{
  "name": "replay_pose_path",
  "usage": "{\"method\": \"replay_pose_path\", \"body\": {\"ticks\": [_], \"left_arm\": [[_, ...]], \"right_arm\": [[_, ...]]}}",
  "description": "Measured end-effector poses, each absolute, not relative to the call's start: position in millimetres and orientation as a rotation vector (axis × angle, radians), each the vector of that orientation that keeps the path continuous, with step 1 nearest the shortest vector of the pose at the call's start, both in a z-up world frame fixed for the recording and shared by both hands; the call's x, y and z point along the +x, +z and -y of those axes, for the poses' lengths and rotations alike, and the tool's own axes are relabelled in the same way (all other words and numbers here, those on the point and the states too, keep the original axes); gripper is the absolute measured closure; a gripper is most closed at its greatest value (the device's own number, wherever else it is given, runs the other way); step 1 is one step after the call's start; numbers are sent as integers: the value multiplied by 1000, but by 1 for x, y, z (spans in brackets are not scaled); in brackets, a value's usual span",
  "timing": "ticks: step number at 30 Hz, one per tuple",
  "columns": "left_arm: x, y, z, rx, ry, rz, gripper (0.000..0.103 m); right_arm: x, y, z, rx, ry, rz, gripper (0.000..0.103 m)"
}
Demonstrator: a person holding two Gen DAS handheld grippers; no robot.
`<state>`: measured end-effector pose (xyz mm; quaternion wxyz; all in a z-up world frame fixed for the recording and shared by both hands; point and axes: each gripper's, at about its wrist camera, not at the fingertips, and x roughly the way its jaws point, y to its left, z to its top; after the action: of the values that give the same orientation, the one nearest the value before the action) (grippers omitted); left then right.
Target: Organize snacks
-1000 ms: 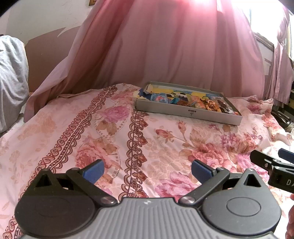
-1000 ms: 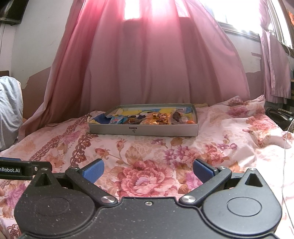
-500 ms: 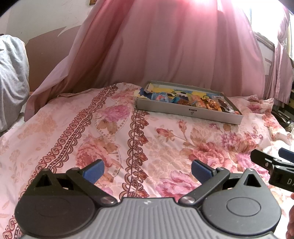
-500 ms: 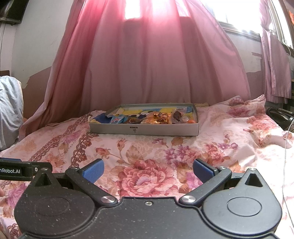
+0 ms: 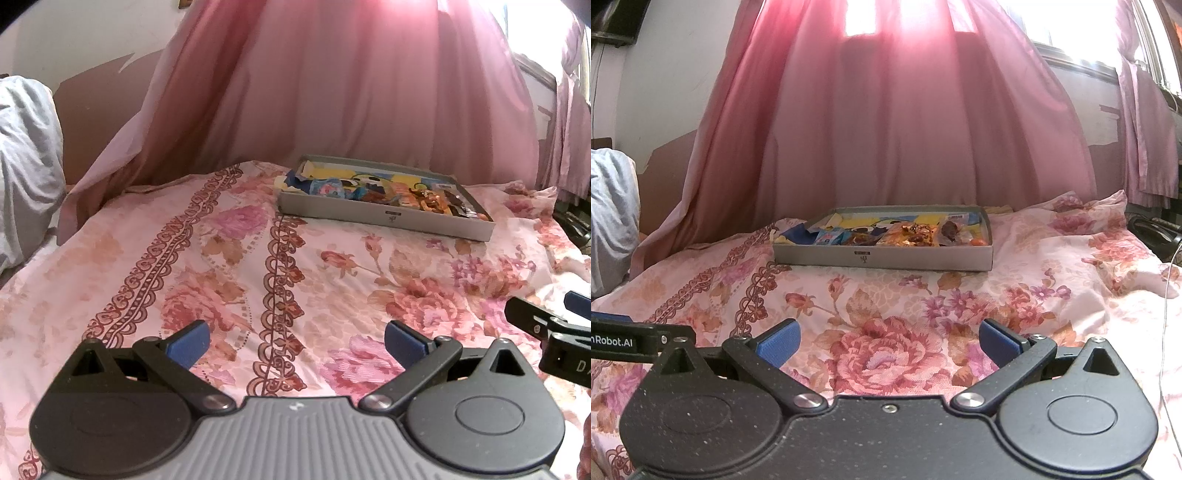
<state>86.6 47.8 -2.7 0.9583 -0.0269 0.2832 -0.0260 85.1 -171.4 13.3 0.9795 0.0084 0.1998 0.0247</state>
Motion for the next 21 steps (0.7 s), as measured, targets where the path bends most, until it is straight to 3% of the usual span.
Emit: {"method": "replay_pose_path", "body": {"ticks": [21], "left_arm": [[87,-3,-46,-52,-42,-575,0]], "right_arm": [[85,13,170,16,47,-404,1]]}}
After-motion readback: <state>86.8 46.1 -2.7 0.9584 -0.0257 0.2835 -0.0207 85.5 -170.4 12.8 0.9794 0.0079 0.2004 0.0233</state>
